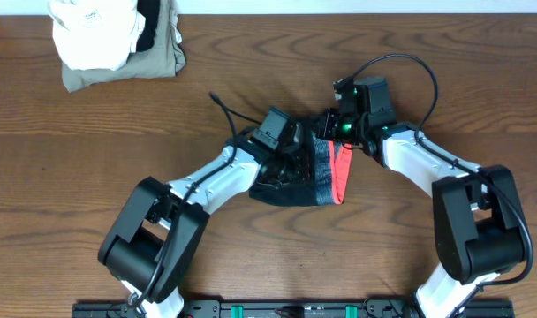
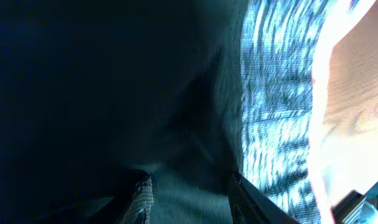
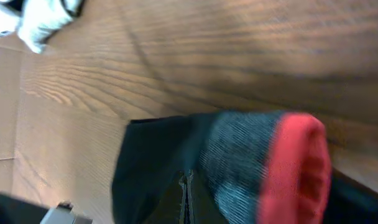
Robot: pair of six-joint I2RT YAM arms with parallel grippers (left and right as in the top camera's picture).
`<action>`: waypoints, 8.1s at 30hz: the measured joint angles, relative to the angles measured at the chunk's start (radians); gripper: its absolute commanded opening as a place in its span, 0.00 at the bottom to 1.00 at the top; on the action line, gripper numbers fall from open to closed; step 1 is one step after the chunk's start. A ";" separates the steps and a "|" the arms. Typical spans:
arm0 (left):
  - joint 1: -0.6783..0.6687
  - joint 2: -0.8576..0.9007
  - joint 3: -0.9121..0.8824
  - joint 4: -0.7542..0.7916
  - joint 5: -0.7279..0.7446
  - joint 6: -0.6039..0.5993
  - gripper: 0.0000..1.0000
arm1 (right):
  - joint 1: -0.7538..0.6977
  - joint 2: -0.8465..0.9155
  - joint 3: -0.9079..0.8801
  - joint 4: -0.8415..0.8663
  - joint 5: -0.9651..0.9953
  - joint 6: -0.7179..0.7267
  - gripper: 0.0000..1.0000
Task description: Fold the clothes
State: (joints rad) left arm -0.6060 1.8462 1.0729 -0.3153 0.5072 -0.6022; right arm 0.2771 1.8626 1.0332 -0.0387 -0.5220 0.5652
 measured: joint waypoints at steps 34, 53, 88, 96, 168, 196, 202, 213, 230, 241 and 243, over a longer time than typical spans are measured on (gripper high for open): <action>0.146 -0.172 0.000 -0.265 0.016 0.133 0.42 | -0.084 0.031 0.000 -0.118 0.128 -0.018 0.01; -0.056 -0.119 0.000 -0.173 0.009 0.083 0.43 | -0.074 -0.311 0.001 -0.377 0.126 -0.059 0.01; -0.006 -0.413 0.002 -0.384 -0.227 0.141 0.82 | -0.073 -0.296 0.001 -0.448 0.126 -0.074 0.24; 0.011 -0.531 0.005 -0.452 -0.444 0.155 0.98 | -0.073 -0.296 0.001 -0.568 0.158 -0.083 0.69; 0.343 -0.309 0.005 -0.443 -0.508 0.135 0.98 | 0.103 -0.296 -0.075 -0.722 0.418 0.346 0.99; 0.343 -0.309 0.005 -0.352 -0.508 0.021 0.98 | -0.097 -0.296 -0.075 -0.709 0.521 0.348 0.99; 0.343 -0.309 0.005 -0.272 -0.507 -0.016 0.98 | -0.097 -0.296 -0.075 -0.719 0.591 0.348 0.99; 0.343 -0.284 0.005 -0.108 -0.311 0.273 0.98 | -0.097 -0.296 -0.076 -0.709 0.616 0.348 0.99; 0.343 -0.054 0.005 -0.011 -0.051 0.413 0.98 | -0.097 -0.296 -0.075 -0.709 0.624 0.348 0.99; 0.344 0.024 0.008 -0.042 0.045 0.420 0.98 | -0.097 -0.296 -0.076 -0.710 0.624 0.348 0.99; 0.343 0.024 0.009 -0.047 0.049 0.420 0.98 | -0.097 -0.296 -0.076 -0.710 0.624 0.348 0.99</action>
State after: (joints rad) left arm -0.2626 1.8706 1.0821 -0.3626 0.5560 -0.1822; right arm 0.1806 1.5661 0.9577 -0.7483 0.1024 0.9134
